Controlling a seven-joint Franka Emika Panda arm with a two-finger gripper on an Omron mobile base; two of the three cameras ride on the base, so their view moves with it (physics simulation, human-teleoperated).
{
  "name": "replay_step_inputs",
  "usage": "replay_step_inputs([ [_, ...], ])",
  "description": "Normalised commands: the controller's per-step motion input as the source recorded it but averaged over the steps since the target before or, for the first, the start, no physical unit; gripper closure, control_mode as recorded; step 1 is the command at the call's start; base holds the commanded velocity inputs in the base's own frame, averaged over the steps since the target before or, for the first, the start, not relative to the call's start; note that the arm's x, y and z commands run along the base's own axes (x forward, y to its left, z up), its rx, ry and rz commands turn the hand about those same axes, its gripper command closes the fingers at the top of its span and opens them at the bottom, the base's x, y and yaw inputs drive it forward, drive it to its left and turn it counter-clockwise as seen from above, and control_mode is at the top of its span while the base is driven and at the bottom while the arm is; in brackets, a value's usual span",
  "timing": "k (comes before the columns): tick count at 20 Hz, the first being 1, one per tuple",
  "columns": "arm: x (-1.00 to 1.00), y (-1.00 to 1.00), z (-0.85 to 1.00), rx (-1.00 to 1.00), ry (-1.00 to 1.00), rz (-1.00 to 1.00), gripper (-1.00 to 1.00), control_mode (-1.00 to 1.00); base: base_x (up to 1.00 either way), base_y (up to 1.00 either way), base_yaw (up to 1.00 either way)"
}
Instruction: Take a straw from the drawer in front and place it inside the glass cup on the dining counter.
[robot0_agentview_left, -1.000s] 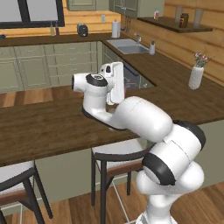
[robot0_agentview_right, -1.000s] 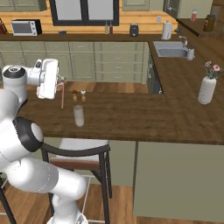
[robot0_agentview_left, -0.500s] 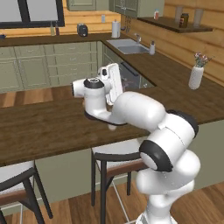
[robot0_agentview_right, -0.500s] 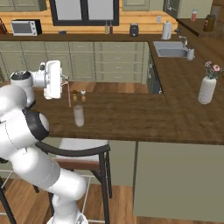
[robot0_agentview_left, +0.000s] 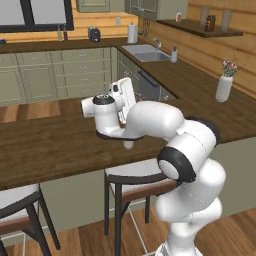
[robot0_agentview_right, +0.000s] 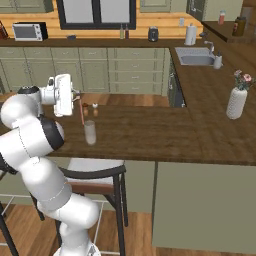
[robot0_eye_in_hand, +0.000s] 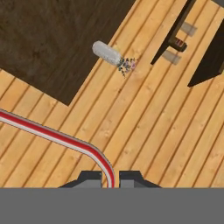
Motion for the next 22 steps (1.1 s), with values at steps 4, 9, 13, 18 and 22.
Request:
replay_step_inputs([
  [4,0.23,0.14,-0.06,0.0,0.0,0.0,1.0,-1.0,0.0,0.0,0.0],
  [9,0.36,0.11,-0.05,0.0,0.0,0.0,1.0,-1.0,0.0,0.0,0.0],
  [13,0.31,0.09,-0.14,0.0,0.0,0.0,1.0,-1.0,0.0,0.0,0.0],
  [18,0.15,0.08,-0.18,0.0,0.0,0.0,1.0,-1.0,0.0,0.0,0.0],
  [22,0.07,0.02,-0.14,0.0,0.0,0.0,1.0,-1.0,0.0,0.0,0.0],
])
